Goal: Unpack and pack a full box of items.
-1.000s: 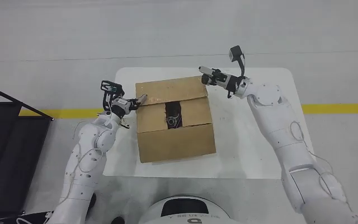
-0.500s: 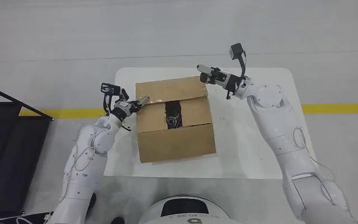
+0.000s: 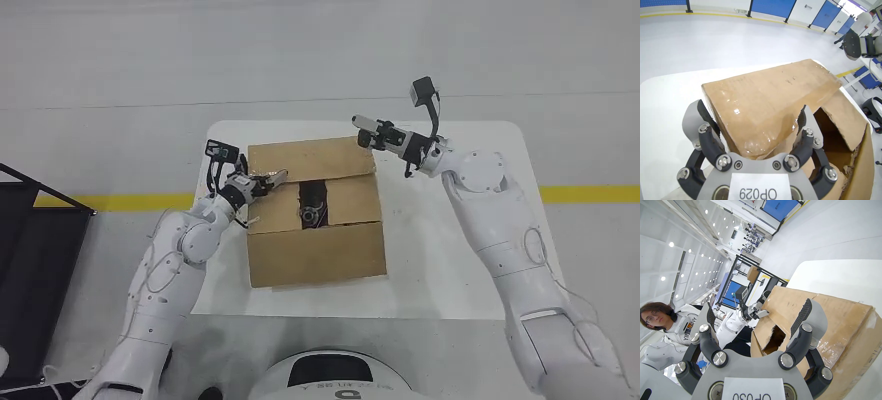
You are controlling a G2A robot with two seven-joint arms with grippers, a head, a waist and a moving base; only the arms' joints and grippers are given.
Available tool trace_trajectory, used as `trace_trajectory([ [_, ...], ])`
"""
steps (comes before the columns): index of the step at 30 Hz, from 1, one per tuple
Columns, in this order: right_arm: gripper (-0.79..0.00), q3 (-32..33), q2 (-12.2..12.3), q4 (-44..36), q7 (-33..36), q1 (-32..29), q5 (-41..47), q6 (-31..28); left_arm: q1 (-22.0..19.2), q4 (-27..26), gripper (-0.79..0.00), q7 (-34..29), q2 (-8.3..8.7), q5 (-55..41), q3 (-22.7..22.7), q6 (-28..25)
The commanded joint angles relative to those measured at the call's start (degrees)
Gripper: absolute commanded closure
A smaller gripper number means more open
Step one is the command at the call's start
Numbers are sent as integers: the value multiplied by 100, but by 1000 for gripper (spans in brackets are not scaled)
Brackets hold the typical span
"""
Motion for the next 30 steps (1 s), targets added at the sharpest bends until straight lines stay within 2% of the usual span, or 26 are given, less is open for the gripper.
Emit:
trace_trajectory([
  [1,-785,0,0,0,0,0,0,0,-87,12,-785,-42,-12,-41,75,26],
  [12,-785,0,0,0,0,0,0,0,-573,84,-785,-285,-92,137,654,38],
  [24,-785,67,17,-95,-17,-105,80,-27,-466,295,-785,-36,-35,29,362,155],
  [26,-785,327,79,-220,251,-377,488,-383,-466,295,-785,-36,-35,29,362,155],
  [30,-785,1122,282,-379,1414,-1157,1628,-1141,-466,295,-785,-36,-35,29,362,155],
])
